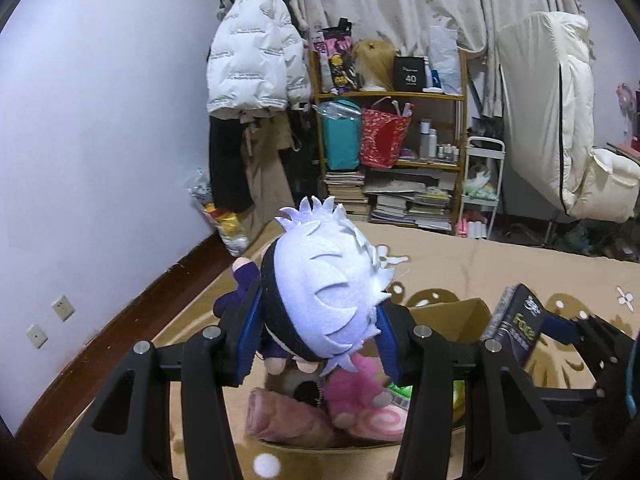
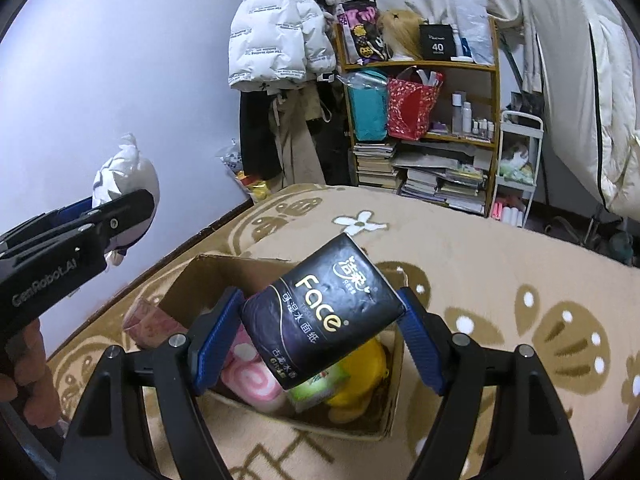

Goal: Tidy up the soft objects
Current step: 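Lift the doll and black tissue pack over the box and release both inside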

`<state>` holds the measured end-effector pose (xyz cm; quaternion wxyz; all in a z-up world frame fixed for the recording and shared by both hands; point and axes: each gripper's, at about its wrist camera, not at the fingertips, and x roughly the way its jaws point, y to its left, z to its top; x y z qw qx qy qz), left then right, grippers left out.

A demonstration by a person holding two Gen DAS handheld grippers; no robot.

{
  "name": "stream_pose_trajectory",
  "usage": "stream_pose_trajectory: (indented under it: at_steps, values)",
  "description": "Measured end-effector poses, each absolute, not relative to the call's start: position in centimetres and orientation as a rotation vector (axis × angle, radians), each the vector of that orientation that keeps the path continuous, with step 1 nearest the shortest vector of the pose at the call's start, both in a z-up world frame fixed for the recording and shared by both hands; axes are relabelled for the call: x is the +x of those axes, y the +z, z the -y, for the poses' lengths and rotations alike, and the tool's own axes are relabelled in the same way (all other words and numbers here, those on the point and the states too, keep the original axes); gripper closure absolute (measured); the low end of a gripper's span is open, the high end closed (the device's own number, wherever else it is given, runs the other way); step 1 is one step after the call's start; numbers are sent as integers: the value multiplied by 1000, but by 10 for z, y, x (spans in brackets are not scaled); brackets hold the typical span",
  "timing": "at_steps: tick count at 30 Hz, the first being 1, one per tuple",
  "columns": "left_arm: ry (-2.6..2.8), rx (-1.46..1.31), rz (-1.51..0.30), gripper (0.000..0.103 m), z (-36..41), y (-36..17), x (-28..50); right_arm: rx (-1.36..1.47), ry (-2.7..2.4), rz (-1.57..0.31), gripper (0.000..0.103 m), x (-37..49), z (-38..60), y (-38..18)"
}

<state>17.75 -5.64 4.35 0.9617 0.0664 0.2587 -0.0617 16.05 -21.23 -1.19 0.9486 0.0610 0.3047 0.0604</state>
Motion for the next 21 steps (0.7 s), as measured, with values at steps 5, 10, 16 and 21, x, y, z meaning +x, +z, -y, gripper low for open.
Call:
stream_pose_trajectory:
  at_steps: [5,10,16,21]
  values:
    - [-135,118,-576,52,53,28,188,124,146,-622,21,168,214,-23]
    - [-107,104,-631,47,43,10,196,115,163,-662,21,176,212,-37]
    - [-30,110,-626,31,35,6,195,122,145,-671,18,179,215,-43]
    - [-15,84,-622,16,26,14,188,123,141,-651,6,174,217,-40]
